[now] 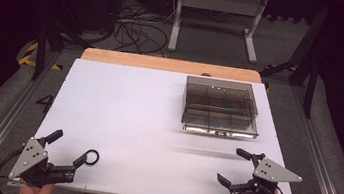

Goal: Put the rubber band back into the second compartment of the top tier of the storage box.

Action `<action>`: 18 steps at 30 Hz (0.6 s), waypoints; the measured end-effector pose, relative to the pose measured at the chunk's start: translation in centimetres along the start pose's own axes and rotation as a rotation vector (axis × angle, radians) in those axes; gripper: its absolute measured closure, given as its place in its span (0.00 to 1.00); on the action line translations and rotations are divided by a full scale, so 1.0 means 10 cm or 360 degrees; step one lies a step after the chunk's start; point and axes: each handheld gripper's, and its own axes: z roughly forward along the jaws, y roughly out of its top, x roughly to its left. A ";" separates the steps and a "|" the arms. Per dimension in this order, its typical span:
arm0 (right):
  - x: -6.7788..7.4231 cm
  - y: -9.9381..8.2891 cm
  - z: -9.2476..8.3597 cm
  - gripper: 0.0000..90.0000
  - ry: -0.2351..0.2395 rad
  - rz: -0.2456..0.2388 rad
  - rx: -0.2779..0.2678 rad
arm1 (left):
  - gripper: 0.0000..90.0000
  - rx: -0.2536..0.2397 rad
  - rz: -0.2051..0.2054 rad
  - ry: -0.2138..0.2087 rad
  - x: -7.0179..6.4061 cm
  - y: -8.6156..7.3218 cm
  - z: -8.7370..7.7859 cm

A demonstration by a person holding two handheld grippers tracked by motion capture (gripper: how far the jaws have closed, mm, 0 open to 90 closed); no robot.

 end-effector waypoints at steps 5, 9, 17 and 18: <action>0.00 0.01 0.00 0.01 0.0000 0.0003 -0.0006 | 0.01 0.0002 0.0078 0.0000 -0.05 0.02 -0.01; -0.01 0.01 0.00 0.02 0.0009 0.0011 -0.0005 | 0.01 0.0034 0.0078 -0.0004 -0.07 0.03 0.00; 0.00 0.01 0.02 0.03 0.0023 0.0027 0.0014 | 0.01 0.0045 0.0046 -0.0015 -0.06 0.04 0.01; 0.00 0.02 0.02 0.03 0.0022 0.0027 0.0015 | 0.02 0.0048 0.0034 -0.0015 -0.05 0.03 0.01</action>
